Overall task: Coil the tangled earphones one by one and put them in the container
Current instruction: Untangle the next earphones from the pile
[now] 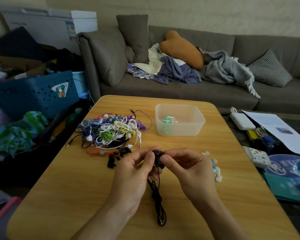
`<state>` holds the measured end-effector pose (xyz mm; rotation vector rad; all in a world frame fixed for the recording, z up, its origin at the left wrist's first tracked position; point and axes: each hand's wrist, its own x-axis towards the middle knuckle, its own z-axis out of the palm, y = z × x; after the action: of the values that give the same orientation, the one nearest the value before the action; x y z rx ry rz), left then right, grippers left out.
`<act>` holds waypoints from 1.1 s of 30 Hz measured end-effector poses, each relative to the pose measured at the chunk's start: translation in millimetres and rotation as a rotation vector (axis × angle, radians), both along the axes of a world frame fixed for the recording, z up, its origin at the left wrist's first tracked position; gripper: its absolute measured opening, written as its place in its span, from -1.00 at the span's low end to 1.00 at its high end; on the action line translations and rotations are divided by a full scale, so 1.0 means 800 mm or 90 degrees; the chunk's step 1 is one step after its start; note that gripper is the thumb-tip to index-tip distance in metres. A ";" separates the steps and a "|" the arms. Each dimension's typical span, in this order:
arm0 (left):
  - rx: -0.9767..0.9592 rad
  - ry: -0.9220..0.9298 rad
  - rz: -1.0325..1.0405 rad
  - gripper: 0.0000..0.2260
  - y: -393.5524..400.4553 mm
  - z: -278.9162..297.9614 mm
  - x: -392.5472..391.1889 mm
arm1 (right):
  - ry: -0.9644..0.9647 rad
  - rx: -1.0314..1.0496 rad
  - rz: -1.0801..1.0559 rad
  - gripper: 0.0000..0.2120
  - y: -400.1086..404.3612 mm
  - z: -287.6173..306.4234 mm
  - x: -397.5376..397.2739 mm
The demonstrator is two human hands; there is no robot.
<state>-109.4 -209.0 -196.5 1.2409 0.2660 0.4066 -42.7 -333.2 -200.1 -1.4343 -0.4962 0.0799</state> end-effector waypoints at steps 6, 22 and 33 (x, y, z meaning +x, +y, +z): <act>0.140 0.043 -0.014 -0.82 0.006 -0.001 -0.002 | 0.025 -0.007 0.083 -0.84 -0.014 0.004 0.005; 0.164 0.067 -0.115 -0.83 0.019 -0.003 -0.003 | 0.116 -0.062 0.201 -0.83 -0.029 -0.001 0.016; 0.089 0.103 -0.147 -0.93 0.012 -0.007 -0.002 | 0.071 -0.061 0.234 -0.88 -0.031 0.001 0.020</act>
<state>-111.3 -199.7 -201.8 1.4265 0.2310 0.1270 -26.6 -357.6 -199.5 -1.4086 -0.6670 0.4809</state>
